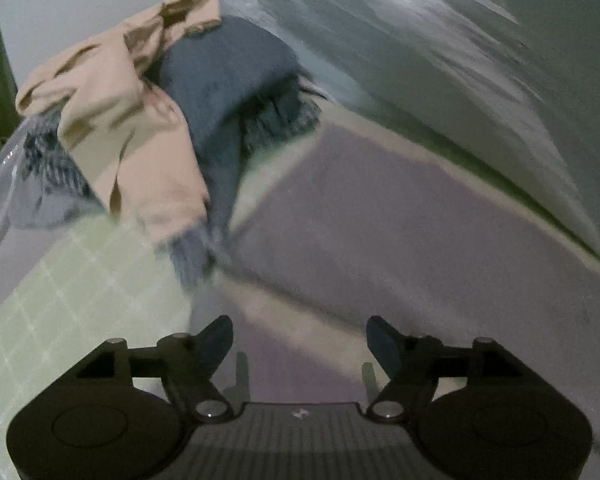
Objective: Fold clothes
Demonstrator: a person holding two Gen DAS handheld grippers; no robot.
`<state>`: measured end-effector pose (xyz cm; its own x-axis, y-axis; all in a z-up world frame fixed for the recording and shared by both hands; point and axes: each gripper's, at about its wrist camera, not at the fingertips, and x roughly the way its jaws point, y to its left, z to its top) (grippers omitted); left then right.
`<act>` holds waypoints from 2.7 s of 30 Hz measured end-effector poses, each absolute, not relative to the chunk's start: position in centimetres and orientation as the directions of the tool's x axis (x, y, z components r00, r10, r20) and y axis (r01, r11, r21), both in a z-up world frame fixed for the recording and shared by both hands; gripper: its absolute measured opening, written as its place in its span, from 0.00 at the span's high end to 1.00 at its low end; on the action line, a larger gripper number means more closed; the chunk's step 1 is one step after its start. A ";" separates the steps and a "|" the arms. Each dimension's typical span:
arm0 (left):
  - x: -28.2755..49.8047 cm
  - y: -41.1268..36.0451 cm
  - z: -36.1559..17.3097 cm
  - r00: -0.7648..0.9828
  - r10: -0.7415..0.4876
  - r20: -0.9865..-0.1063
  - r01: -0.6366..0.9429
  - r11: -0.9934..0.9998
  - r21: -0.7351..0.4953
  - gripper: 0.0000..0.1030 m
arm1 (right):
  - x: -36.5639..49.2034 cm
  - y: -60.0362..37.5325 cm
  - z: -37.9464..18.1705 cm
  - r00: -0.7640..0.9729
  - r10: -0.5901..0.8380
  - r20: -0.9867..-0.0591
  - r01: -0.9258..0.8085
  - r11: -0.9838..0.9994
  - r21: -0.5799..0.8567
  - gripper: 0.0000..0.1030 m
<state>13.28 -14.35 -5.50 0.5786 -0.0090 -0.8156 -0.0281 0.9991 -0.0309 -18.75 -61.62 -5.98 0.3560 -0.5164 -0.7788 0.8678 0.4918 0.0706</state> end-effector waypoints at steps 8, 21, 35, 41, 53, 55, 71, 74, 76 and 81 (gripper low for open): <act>3.4 -16.1 -6.6 0.522 -0.069 -0.850 0.055 0.997 -0.048 0.21 | -26.9 -58.5 -7.7 0.350 -0.517 -0.781 0.857 0.514 0.044 0.00; -6.3 -16.0 -8.3 0.450 -0.081 -0.889 0.045 0.997 -0.069 0.21 | -34.7 -61.2 -10.5 0.219 -0.500 -0.838 0.930 0.366 0.024 0.00; -8.2 -12.0 -8.0 0.446 -0.071 -0.892 -0.006 0.997 -0.082 0.21 | -35.6 -61.4 -11.1 0.198 -0.542 -0.817 0.949 0.314 0.021 0.30; -6.4 -7.0 -7.9 0.471 -0.030 -0.882 -0.120 0.988 -0.098 0.21 | -34.6 -60.4 -10.5 0.230 -0.555 -0.799 0.939 0.344 0.031 0.89; -0.5 0.0 -9.0 0.500 0.056 -0.864 -0.266 0.960 -0.091 0.27 | -34.4 -59.4 -10.7 0.197 -0.594 -0.780 0.962 0.270 0.037 0.92; -0.2 0.3 -9.2 0.503 0.034 -0.863 -0.253 0.961 -0.110 0.41 | -34.6 -59.5 -10.7 0.197 -0.588 -0.785 0.965 0.258 0.049 0.92; 1.5 1.3 -1.1 0.685 0.029 -0.728 -0.255 0.946 -0.202 1.00 | -37.8 -58.2 -3.2 0.364 -0.667 -0.650 0.931 0.258 0.256 0.98; 1.7 1.0 2.8 0.746 0.067 -0.663 -0.283 0.933 -0.223 1.00 | -37.8 -58.1 -0.3 0.425 -0.682 -0.596 0.904 0.291 0.312 0.98; 2.2 0.4 4.5 0.777 0.092 -0.623 -0.288 0.932 -0.222 1.00 | -37.6 -58.0 1.4 0.460 -0.691 -0.558 0.886 0.317 0.339 0.98; 4.9 -1.7 4.5 0.776 0.116 -0.620 -0.305 0.930 -0.207 1.00 | -34.4 -59.7 0.7 0.468 -0.692 -0.550 0.884 0.377 0.277 0.98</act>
